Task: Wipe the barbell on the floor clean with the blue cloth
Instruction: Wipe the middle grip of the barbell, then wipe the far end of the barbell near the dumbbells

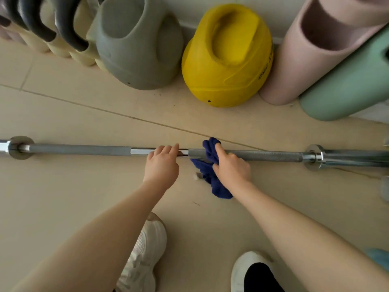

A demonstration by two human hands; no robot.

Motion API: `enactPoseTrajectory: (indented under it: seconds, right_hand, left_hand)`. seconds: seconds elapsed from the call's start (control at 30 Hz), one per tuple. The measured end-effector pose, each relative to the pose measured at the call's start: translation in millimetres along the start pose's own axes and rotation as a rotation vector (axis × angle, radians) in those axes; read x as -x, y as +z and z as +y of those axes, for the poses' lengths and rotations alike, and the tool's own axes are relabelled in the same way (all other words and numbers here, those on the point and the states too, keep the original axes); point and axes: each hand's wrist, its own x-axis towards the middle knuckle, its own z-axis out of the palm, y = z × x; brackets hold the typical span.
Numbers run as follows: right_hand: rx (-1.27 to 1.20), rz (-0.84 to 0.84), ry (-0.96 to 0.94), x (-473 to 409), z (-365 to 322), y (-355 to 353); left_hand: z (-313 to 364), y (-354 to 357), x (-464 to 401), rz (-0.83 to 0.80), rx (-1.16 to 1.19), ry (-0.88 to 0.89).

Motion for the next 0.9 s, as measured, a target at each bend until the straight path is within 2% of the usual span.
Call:
enactPoseTrajectory:
  seconds: [0.2, 0.27, 0.33, 0.47, 0.53, 0.6, 0.73, 0.83, 0.9]
  right_hand:
    - [-0.032, 0.057, 0.376, 29, 84, -37]
    - [-0.065, 0.040, 0.327, 34, 81, -52]
    - [-0.114, 0.022, 0.212, 38, 66, -67]
    - [-0.316, -0.033, 0.090, 33, 46, -90]
    - [-0.431, -0.012, 0.060, 35, 43, -105]
    - [-0.548, 0.064, 0.075, 40, 41, -120]
    - [-0.651, 0.092, 0.150, 49, 39, -143]
    - [-0.459, 0.058, 0.236, 59, 46, -163]
    - [-0.249, -0.015, 0.316, 66, 54, -176]
  left_hand:
    - [19, -31, -24, -0.156, -0.103, 0.048]
    - [38, -45, -34, -0.222, -0.049, 0.159]
    - [66, -62, -41, -0.257, -0.016, 0.363]
    - [114, -97, -45, -0.178, 0.072, 0.771]
    - [124, -107, -46, -0.151, -0.011, 0.857]
    - [125, -109, -49, -0.178, -0.023, 0.835]
    - [114, -109, -51, -0.345, 0.253, 0.709]
    - [111, -114, -48, -0.402, 0.501, 0.619]
    - [116, -118, -44, -0.514, 0.748, 0.513]
